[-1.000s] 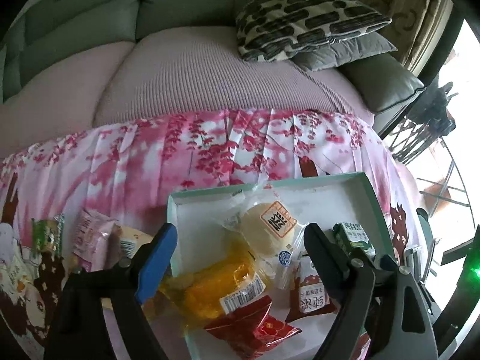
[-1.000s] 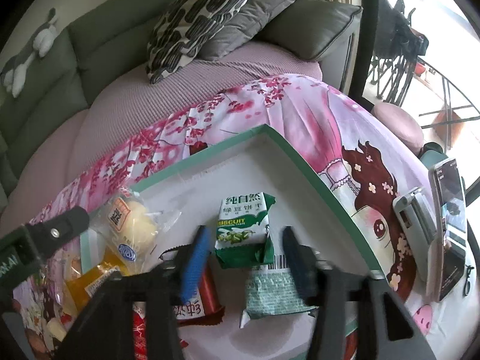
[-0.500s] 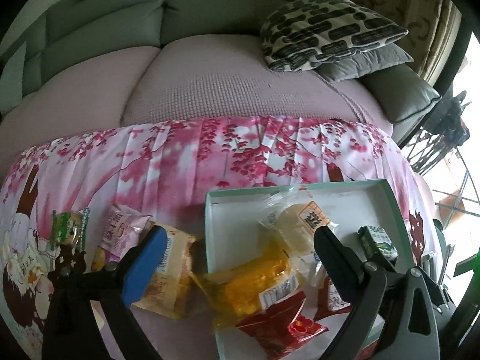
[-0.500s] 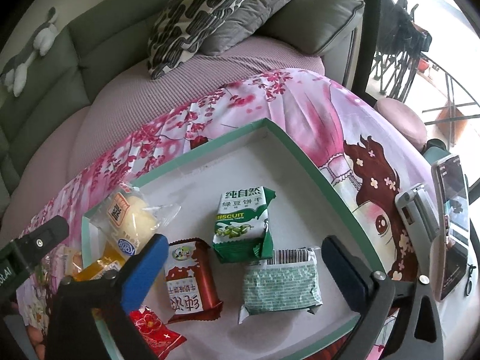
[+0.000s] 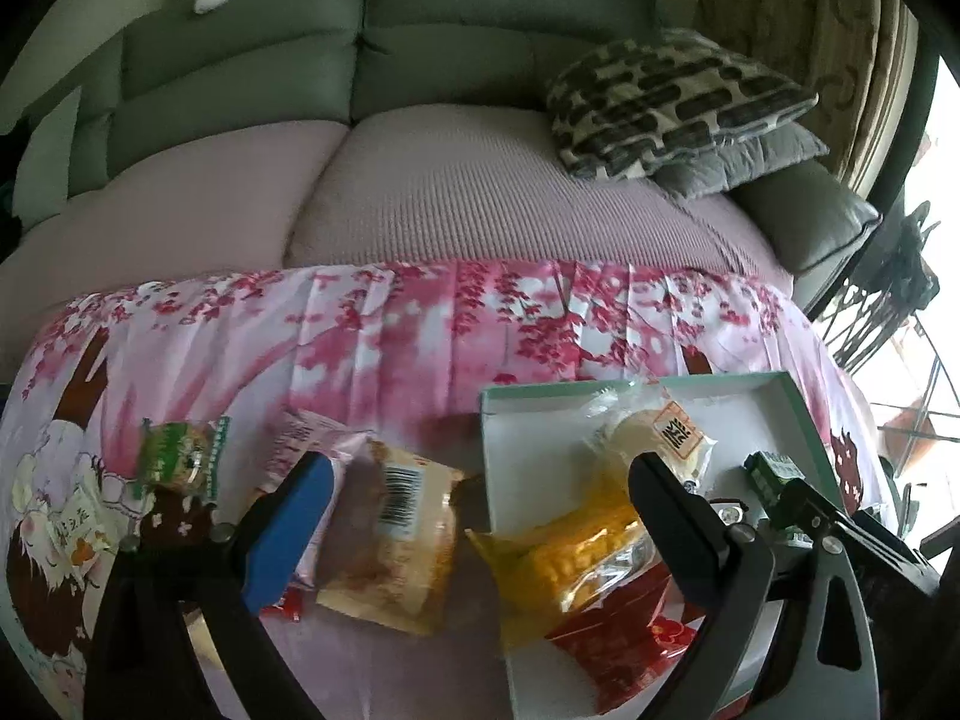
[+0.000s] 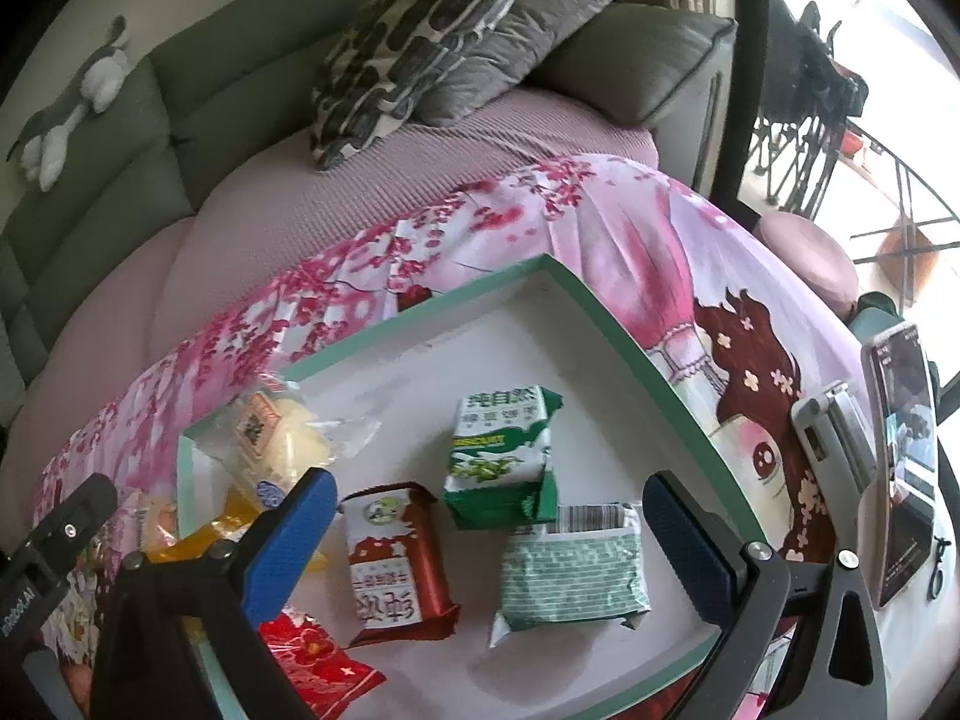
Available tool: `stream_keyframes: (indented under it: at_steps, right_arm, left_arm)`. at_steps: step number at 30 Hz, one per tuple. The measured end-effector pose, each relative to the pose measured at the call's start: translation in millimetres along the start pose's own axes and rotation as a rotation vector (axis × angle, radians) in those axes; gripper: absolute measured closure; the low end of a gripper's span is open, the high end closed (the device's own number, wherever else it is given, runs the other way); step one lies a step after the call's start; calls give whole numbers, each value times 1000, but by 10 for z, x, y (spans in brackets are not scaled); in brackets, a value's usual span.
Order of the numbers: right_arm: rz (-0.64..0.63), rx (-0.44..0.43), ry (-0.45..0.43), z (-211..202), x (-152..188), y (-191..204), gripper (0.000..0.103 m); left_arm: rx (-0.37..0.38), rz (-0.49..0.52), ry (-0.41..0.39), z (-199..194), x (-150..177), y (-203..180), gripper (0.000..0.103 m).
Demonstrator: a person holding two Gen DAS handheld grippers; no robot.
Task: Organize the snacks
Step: 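Withdraw both open tools from the tray back toward the remaining snacks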
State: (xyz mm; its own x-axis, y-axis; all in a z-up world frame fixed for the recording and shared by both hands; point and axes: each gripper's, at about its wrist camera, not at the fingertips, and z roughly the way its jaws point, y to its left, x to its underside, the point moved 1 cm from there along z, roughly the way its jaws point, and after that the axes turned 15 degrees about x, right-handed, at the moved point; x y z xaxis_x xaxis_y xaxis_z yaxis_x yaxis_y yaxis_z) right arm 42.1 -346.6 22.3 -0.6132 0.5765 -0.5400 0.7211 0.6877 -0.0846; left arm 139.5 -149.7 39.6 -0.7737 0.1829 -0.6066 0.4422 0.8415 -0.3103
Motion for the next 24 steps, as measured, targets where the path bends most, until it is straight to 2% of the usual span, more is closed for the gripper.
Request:
stream_keyframes:
  at_steps: [3,9,17,24]
  right_arm:
    - [1,-21,-15,-60,4,48,0]
    - [-50,-16,-33,-171,9,191,0]
    - [-108,-68,-54,-386,69,481,0]
    - [-156,-70,-84,-564,184,789,0]
  left_arm:
    - [12,-2,-34,-131,25,81,4]
    - [-32,-39,-72,-389,112,370,4]
    - [-203,-40,-126,-814,208,841,4]
    - [-192,-170,-177,-1166,280,1327,4]
